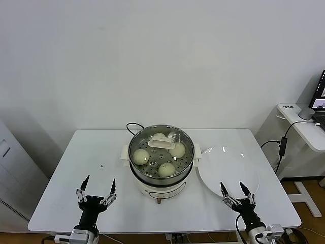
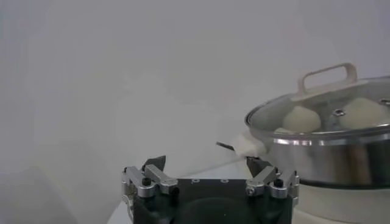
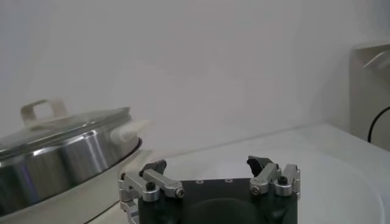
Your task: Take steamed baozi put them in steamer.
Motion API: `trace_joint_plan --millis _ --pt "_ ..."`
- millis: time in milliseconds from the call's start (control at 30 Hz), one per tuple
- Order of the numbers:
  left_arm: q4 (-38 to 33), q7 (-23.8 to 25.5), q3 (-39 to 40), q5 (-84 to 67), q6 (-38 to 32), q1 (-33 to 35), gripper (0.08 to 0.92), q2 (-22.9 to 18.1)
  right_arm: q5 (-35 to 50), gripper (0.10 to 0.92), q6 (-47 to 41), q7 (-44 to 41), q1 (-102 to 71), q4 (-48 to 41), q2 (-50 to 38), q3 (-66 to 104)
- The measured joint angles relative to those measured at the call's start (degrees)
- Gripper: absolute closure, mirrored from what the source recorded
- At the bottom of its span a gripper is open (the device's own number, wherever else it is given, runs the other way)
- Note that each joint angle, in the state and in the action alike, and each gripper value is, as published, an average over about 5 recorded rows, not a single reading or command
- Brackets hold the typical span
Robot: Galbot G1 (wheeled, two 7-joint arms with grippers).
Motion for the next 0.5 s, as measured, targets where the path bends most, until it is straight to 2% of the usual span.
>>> trace_joint_plan --millis 500 --pt "-2.0 1.5 0.0 -3.7 -0.2 3.1 0.177 -0.4 -3.5 0.203 -0.5 2.4 -1.2 1.6 0.8 -1.7"
